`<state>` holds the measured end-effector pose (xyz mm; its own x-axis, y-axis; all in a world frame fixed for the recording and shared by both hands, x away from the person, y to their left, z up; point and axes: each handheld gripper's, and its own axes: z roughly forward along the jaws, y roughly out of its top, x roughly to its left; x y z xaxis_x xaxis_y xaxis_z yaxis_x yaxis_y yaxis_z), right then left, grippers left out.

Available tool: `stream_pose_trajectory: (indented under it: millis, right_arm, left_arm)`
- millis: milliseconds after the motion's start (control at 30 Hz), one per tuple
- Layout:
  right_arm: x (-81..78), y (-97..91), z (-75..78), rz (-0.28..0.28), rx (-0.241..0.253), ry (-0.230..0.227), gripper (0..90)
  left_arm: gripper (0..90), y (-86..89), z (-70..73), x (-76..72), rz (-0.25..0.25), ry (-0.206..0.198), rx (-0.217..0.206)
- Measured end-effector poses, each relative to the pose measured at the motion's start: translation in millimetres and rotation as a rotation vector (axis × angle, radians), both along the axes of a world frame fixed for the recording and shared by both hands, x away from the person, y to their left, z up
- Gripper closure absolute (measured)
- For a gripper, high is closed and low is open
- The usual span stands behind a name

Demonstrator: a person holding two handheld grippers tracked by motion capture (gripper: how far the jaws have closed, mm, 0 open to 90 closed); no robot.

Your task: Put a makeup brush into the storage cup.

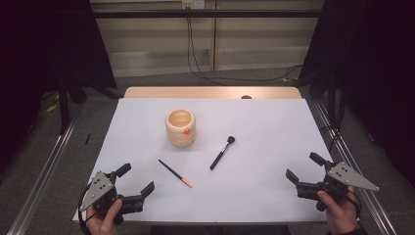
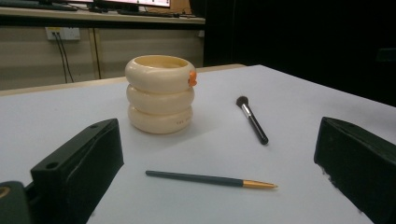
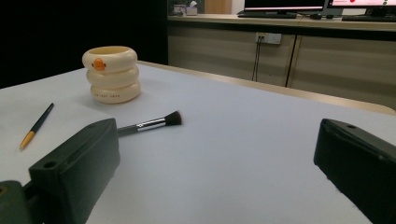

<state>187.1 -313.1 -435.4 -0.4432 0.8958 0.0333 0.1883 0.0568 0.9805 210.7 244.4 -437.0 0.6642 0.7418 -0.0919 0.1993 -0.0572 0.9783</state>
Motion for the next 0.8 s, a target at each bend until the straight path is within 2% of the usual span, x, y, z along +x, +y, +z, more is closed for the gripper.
stream_pose_trajectory:
  millis: [233,333,400,633,667,733,800]
  right_arm:
    - [0.4,-0.8,0.1,0.002,0.007,-0.006,1.6]
    - [1.0,-0.8,0.4,0.008,0.028,-0.008,0.9]
    - [0.6,-0.3,0.5,0.020,0.014,-0.008,1.0]
    - [-0.1,0.1,0.6,0.023,0.023,-0.003,0.6]
    - [0.8,0.2,0.6,0.029,0.016,-0.010,0.7]
    - [0.9,1.7,0.7,0.044,0.008,-0.004,0.6]
    - [0.3,3.4,0.9,0.052,0.016,-0.003,0.6]
  left_arm:
    - [1.1,-0.2,0.4,-0.2,0.006,0.000,0.000]
    - [1.1,0.4,0.7,-1.5,0.001,0.000,0.001]
    - [1.1,0.8,1.1,-1.9,0.002,-0.008,0.000]
    - [1.2,-2.9,2.5,-1.8,-0.014,-0.004,-0.001]
    - [1.2,-2.0,3.2,-1.6,-0.025,-0.004,0.005]
    - [1.5,-1.8,4.4,-3.2,-0.015,-0.010,0.001]
    - [1.4,-1.7,4.9,-3.4,-0.021,-0.012,0.006]
